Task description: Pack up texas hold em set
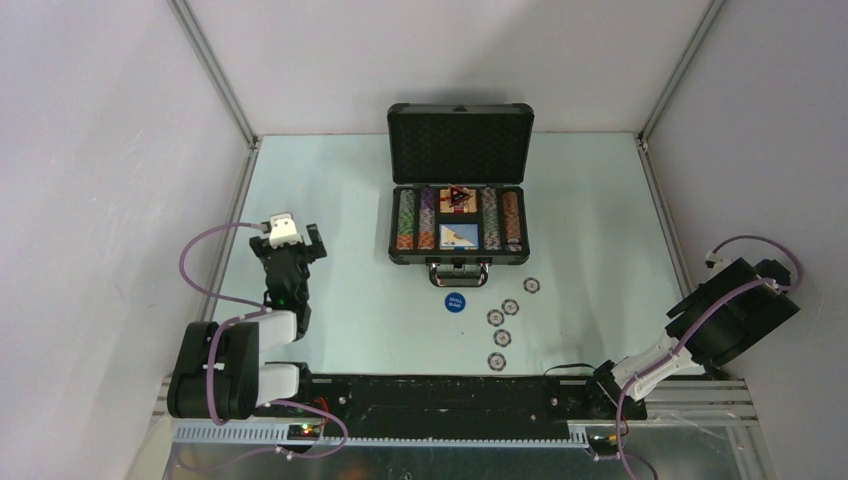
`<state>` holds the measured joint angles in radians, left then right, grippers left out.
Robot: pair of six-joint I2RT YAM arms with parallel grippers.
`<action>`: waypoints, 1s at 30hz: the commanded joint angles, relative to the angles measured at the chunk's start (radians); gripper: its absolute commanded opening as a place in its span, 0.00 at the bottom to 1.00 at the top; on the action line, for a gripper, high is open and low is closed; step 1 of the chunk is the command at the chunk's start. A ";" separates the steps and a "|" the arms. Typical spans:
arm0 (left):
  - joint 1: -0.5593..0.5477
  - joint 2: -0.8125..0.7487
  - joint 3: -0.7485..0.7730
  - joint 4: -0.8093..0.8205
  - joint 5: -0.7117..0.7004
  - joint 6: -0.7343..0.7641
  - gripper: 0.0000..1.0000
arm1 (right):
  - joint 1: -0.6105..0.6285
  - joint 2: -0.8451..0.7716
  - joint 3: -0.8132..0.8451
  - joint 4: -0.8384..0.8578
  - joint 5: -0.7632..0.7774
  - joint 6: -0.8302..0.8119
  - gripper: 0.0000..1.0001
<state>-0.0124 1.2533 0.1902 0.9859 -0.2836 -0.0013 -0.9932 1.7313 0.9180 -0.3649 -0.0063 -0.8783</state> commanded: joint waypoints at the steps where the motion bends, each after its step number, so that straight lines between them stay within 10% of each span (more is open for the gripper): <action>1: 0.009 -0.005 0.003 0.056 -0.004 -0.012 0.98 | -0.090 -0.096 0.009 -0.061 -0.112 0.031 0.43; 30: 0.009 -0.004 0.003 0.056 -0.004 -0.012 0.98 | -0.117 -0.018 0.012 -0.088 -0.023 -0.059 0.41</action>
<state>-0.0124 1.2533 0.1902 0.9859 -0.2836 -0.0013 -1.0679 1.6547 0.9241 -0.4870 -0.0490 -0.9222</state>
